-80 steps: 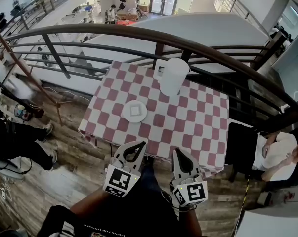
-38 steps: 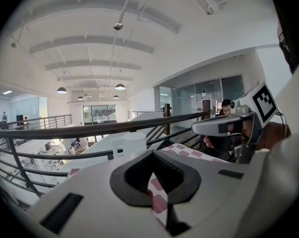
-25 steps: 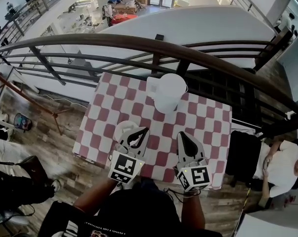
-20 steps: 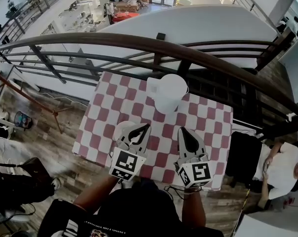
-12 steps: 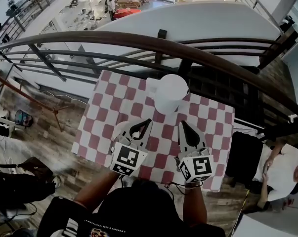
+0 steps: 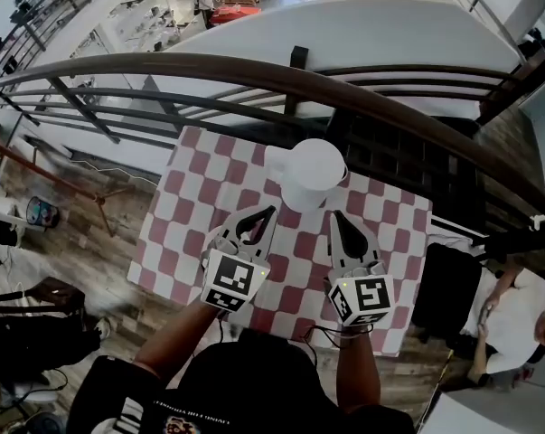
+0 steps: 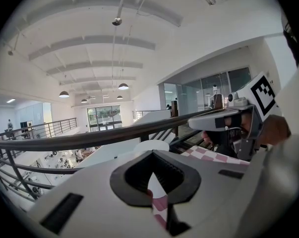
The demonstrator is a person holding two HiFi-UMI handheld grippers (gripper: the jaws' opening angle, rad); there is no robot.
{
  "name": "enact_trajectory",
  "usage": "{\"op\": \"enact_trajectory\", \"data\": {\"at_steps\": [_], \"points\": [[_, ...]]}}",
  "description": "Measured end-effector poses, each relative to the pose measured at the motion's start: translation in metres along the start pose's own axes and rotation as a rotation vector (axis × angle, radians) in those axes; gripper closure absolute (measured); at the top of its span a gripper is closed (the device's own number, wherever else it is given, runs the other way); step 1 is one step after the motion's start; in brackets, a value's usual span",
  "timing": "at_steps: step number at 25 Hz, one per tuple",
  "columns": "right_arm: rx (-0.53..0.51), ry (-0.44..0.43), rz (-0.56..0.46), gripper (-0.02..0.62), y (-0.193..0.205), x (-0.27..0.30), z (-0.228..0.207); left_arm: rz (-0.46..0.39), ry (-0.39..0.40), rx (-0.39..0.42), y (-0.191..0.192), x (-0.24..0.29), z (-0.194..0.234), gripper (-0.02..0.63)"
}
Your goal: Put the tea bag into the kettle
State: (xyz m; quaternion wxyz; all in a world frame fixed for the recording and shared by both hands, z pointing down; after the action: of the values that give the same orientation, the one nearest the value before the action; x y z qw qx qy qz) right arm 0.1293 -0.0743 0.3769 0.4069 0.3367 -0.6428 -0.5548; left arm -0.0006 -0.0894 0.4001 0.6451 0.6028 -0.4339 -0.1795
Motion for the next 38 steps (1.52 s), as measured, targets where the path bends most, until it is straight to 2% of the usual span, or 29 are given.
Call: {"op": "enact_trajectory", "data": {"at_steps": [38], "points": [[0.051, 0.032, 0.069, 0.581, 0.033, 0.065, -0.083, 0.058, -0.068, -0.002, 0.008, 0.091, 0.048, 0.607]]}}
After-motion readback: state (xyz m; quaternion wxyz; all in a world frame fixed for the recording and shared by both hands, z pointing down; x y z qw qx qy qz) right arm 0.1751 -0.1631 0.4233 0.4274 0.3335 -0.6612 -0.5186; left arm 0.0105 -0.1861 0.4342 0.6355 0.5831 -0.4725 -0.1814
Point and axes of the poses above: the fingertips, and each gripper's own axes: x forward along the fingers, z to its left, y out of its underside, the point moved 2 cm from there along -x, backward along the fingers, and after that the axes turned 3 degrees about -y, right-handed, at the moved point
